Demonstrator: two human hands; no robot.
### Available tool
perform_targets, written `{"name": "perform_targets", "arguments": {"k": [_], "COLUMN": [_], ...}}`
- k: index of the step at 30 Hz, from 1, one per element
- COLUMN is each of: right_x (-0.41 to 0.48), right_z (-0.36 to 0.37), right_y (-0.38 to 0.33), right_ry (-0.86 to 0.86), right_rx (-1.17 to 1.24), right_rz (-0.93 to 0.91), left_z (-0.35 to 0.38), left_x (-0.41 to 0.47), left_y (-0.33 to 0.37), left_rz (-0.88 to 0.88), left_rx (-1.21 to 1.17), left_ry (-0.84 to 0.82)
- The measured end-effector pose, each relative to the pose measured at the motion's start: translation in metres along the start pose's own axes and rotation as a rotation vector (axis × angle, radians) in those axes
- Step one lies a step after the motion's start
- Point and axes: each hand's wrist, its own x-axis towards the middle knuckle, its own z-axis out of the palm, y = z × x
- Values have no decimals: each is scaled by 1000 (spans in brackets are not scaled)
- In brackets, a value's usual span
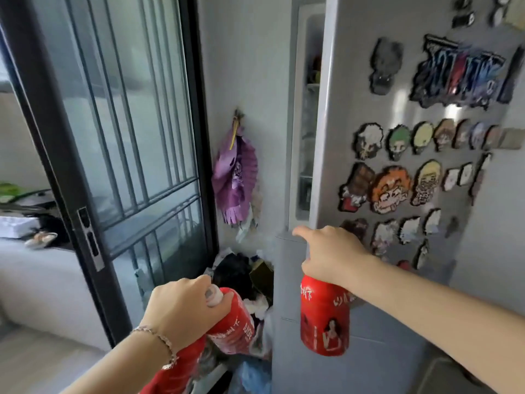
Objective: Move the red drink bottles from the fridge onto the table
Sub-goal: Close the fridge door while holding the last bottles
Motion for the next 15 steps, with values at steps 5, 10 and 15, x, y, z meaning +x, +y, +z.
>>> {"name": "perform_targets", "arguments": {"k": [5,10,15], "right_x": [87,174,250], "right_z": [22,39,57], "right_y": [-15,-1,21], "right_ry": [-117,-123,-79], "right_rx": [-88,-129,-140], "right_rz": [153,238,208], "left_z": [11,31,60], "left_x": [42,91,139], "left_y": [-52,-81,-89], "left_rz": [26,5,-37], "left_rx": [-16,-7,24], "left_ry": [-57,-61,-30]}}
